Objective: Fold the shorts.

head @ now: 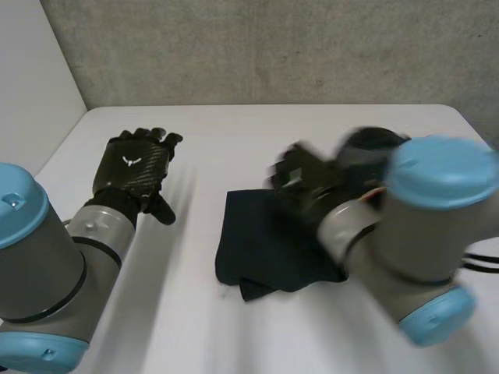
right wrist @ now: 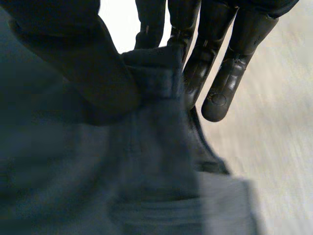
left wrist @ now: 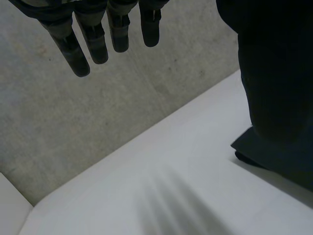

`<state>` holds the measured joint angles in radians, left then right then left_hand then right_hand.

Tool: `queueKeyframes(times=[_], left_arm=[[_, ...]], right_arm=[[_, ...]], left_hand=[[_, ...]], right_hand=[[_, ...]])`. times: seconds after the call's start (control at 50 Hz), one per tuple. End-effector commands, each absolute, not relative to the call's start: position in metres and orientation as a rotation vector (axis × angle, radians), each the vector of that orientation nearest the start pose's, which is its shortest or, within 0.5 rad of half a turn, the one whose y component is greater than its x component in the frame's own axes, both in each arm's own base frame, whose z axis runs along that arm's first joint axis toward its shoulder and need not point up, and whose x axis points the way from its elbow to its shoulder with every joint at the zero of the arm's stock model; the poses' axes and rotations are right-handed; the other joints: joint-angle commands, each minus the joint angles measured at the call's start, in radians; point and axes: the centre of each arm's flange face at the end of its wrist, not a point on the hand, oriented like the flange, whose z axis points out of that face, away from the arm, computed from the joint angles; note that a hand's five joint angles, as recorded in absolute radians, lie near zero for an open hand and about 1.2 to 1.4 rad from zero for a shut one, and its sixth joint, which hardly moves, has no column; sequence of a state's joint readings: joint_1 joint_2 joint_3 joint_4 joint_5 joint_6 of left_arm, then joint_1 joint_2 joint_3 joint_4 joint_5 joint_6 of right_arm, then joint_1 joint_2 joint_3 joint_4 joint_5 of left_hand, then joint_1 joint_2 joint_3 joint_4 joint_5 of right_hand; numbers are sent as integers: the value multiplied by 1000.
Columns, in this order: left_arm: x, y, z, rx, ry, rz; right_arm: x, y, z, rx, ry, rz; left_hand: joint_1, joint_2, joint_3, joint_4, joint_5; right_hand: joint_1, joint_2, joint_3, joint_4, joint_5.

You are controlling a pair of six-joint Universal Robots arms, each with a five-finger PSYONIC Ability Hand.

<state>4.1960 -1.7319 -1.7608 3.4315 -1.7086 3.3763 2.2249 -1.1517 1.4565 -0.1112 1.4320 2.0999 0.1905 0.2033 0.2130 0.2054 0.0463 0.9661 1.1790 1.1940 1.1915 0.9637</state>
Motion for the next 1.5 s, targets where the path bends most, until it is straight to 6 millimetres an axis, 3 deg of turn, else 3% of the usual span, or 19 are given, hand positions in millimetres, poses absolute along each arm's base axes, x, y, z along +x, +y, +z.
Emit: queueKeyframes(times=[0.02,0.08,0.1,0.18,0.24,0.26,0.38,0.48,0.56,0.68,0.9,1.04,1.12,1.18,1.34,1.4,1.42,1.44,1.5], left_arm=[[-264,-227,235,705,2224,-2244],[-265,-229,237,700,2217,-2253],[-265,-229,238,698,2214,-2257],[-267,-234,245,685,2187,-2290],[-270,-239,253,672,2159,-2325],[-271,-241,256,665,2151,-2339],[-284,-251,264,623,2171,-2402],[-299,-246,247,662,2308,-2339],[-313,-233,226,741,2451,-2212],[-314,-223,190,781,2643,-1935],[-316,-218,137,879,2744,-1626],[-317,-220,132,931,2754,-1508],[-320,-226,145,916,2742,-1556],[-322,-229,158,904,2723,-1619],[-316,-231,245,808,2595,-1970],[-295,-232,290,702,2514,-2114],[-289,-233,303,669,2487,-2153],[-276,-234,324,613,2440,-2215],[-257,-235,356,556,2379,-2307]], right_arm=[[387,-141,155,-2198,1140,-1778],[387,-138,155,-2179,1109,-1759],[388,-138,159,-2157,1106,-1767],[386,-143,182,-2007,1192,-1808],[378,-163,209,-1798,1332,-1855],[368,-179,227,-1608,1441,-1872],[337,-220,259,-1034,1704,-1804],[319,-243,244,-882,1883,-1679],[323,-252,221,-918,1993,-1578],[329,-264,192,-944,2105,-1423],[330,-267,148,-1151,2212,-1302],[321,-268,139,-1237,2263,-1340],[322,-268,146,-1228,2224,-1410],[322,-268,165,-1197,2157,-1536],[310,-271,234,-920,2000,-1888],[298,-270,266,-799,1975,-1995],[285,-271,286,-718,1985,-2072],[278,-272,295,-679,1997,-2108],[250,-274,321,-562,2065,-2203]], left_hand=[[-16,-29,-38,-31,-46],[-16,-29,-38,-31,-46],[-16,-29,-38,-31,-46],[-16,-29,-38,-31,-46],[-16,-29,-38,-31,-46],[-16,-29,-38,-31,-46],[-15,-28,-38,-30,-45],[-12,-25,-35,-27,-43],[-12,-25,-35,-27,-43],[-12,-25,-35,-27,-43],[-9,-22,-32,-24,-40],[-12,-25,-35,-27,-43],[-12,-25,-35,-27,-43],[-12,-25,-35,-27,-43],[-16,-29,-38,-31,-46],[-16,-29,-38,-31,-46],[-16,-29,-38,-31,-46],[-16,-29,-38,-31,-46],[-15,-28,-38,-30,-45]], right_hand=[[430,217,202,205,258],[430,217,202,205,258],[292,79,64,66,120],[-792,-1004,-1019,-1017,-964],[-792,-1004,-1019,-1017,-964],[-792,-1004,-1019,-1017,-964],[-792,-1004,-1019,-1017,-964],[-792,-1004,-1019,-1017,-964],[-792,-1004,-1019,-1017,-964],[-792,-1004,-1019,-1017,-964],[-792,-1004,-1019,-1017,-964],[-792,-1004,-1019,-1017,-964],[-792,-1004,-1019,-1017,-964],[-792,-1004,-1019,-1017,-964],[-792,-1004,-1019,-1017,-964],[-792,-1004,-1019,-1017,-964],[-792,-1004,-1019,-1017,-964],[-792,-1004,-1019,-1017,-964],[-792,-1004,-1019,-1017,-964]])
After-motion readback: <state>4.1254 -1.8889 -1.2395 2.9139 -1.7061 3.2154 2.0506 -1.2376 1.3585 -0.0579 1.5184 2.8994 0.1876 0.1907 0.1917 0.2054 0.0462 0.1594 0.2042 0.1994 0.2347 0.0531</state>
